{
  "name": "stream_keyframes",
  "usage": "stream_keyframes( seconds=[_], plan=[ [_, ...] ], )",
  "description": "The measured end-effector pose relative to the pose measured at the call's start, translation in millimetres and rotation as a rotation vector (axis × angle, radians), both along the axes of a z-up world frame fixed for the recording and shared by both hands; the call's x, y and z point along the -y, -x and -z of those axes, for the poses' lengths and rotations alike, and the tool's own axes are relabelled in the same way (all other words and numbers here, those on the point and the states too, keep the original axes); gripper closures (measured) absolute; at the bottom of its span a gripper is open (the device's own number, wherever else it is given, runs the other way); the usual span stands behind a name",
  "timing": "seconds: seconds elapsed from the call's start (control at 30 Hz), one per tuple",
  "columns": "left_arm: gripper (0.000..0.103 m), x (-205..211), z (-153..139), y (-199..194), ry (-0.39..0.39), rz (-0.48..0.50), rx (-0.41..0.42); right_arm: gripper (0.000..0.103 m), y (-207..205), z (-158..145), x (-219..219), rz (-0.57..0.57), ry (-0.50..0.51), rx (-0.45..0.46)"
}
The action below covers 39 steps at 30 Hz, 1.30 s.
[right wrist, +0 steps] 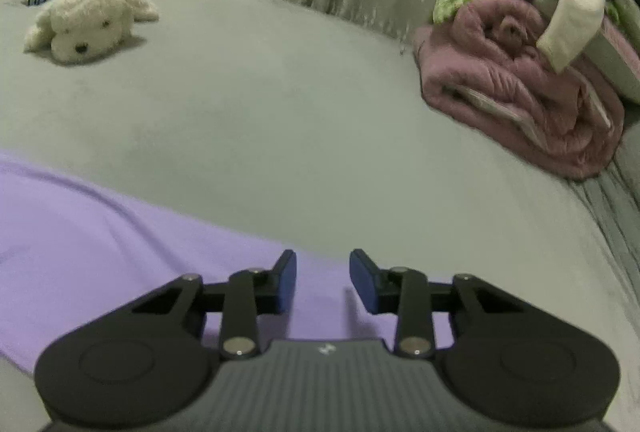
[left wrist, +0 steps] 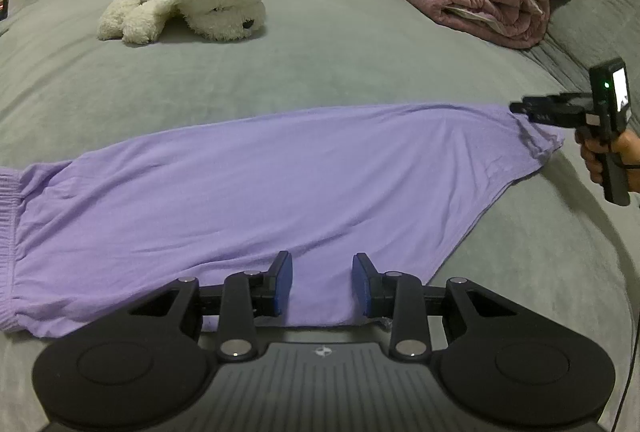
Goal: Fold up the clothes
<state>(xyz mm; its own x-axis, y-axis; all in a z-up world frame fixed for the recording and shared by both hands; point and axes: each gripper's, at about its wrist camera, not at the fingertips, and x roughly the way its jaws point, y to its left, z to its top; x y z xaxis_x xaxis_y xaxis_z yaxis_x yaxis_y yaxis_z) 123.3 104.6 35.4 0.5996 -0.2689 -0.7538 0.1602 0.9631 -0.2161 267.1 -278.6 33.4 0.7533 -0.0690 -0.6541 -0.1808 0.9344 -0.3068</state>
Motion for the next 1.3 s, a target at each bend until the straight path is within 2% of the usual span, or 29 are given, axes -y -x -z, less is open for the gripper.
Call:
stream_keyframes(
  seconds=[0.23, 0.3, 0.33, 0.37, 0.43, 0.57, 0.73, 0.8, 0.83, 0.87, 0.9, 1.0, 1.03, 1.07, 1.2, 1.3],
  plan=[
    [0.071, 3, 3, -1, -0.020, 0.012, -0.002, 0.073, -12, 10, -13, -0.102, 0.047, -0.060],
    [0.071, 3, 3, -1, -0.021, 0.013, -0.002, 0.081, -15, 13, -18, -0.129, 0.056, -0.082],
    [0.071, 4, 3, -1, -0.022, 0.014, -0.002, 0.094, -17, 13, -20, -0.138, 0.049, -0.097],
    [0.071, 4, 3, 0, -0.023, 0.015, -0.001, 0.099, -18, 13, -21, -0.150, 0.037, -0.118],
    [0.071, 3, 3, 0, -0.022, 0.015, -0.002, 0.099, -17, 13, -26, -0.160, 0.066, -0.117],
    [0.071, 3, 3, 0, -0.020, 0.013, -0.003, 0.099, -14, 4, -22, -0.127, 0.040, -0.051],
    [0.071, 4, 3, 1, -0.024, 0.015, -0.002, 0.099, -15, 7, -20, -0.105, 0.094, -0.028],
    [0.071, 3, 4, 0, -0.021, 0.014, -0.003, 0.095, -15, 3, -17, -0.111, 0.071, -0.035],
    [0.071, 2, 4, 0, -0.019, 0.013, -0.004, 0.081, -14, 0, -14, -0.125, 0.041, -0.060],
    [0.071, 2, 4, 0, -0.018, 0.013, -0.004, 0.060, -14, -2, -12, -0.136, 0.014, -0.082],
    [0.071, 2, 4, -1, -0.019, 0.013, -0.004, 0.055, -14, -3, -10, -0.132, 0.002, -0.091],
    [0.071, 4, 4, -1, -0.025, 0.012, -0.003, 0.064, -15, 6, -8, -0.118, -0.013, -0.140],
    [0.071, 4, 4, 0, -0.026, 0.013, -0.002, 0.077, -15, 8, -9, -0.122, -0.023, -0.140],
    [0.071, 4, 4, 0, -0.028, 0.013, -0.001, 0.096, -13, 8, -12, -0.130, -0.020, -0.136],
    [0.071, 5, 4, 0, -0.030, 0.014, 0.000, 0.099, -9, 8, -20, -0.148, -0.009, -0.115],
    [0.071, 4, 4, 0, -0.028, 0.013, 0.000, 0.099, -7, 1, -17, -0.125, -0.023, -0.062]
  ],
)
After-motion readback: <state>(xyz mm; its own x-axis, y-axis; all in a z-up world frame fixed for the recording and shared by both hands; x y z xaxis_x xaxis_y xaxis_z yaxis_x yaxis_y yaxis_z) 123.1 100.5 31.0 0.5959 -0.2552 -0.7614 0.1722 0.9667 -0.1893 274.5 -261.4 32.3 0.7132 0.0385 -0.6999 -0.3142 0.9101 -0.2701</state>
